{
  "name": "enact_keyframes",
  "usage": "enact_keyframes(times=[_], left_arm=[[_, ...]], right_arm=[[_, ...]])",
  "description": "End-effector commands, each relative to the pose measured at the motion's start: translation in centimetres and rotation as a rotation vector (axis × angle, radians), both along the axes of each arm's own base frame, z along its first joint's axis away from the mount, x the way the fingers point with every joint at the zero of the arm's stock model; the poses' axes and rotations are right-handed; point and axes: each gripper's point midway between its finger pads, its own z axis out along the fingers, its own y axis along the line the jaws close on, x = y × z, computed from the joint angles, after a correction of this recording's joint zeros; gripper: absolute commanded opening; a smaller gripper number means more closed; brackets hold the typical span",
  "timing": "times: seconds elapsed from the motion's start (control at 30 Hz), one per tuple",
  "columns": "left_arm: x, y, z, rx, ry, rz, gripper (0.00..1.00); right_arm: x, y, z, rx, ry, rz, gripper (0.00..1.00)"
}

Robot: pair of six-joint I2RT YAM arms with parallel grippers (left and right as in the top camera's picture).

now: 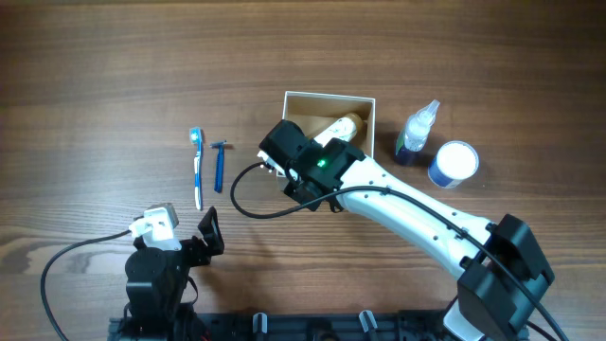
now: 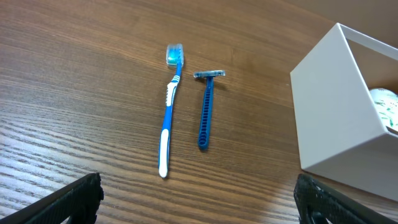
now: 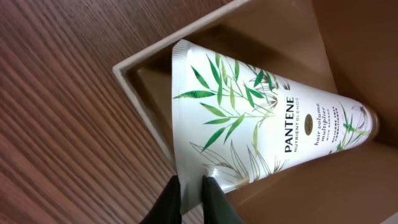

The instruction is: Pack container

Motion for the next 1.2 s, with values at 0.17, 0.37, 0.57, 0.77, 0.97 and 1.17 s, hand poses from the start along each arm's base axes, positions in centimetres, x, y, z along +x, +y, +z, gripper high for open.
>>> enact_keyframes(times=[0.17,0.37,0.57,0.77,0.97,1.17], left_arm=[[0.0,-0.1,0.1,-0.010,-0.008,0.002,1.00],[0.0,-0.1,0.1,-0.010,-0.008,0.002,1.00],[0.0,-0.1,0.0,-0.010,-0.008,0.002,1.00],[0.0,-0.1,0.0,-0.010,-0.008,0.002,1.00],[0.0,-0.1,0.0,-0.010,-0.008,0.002,1.00],[0.0,-0.1,0.1,-0.010,-0.008,0.002,1.00]], right_arm=[[0.6,-0.7,1.3,0.007,-0.057,-0.034,0.04],[1.3,-1.1,1.7,-0.007,-0.100,-0.075,0.04],[2.6,-1.1,3.2,0.018,-0.162,-0.160,0.04],[4.1,-1.1,6.3,0.098,-0.228,-0.258,0.04],[5.9,-2.3,9.7,0.178,-0.283,-0.357,0.04],[7.9,-5.1,10.8,0.263,-0.280,-0.542,0.04]])
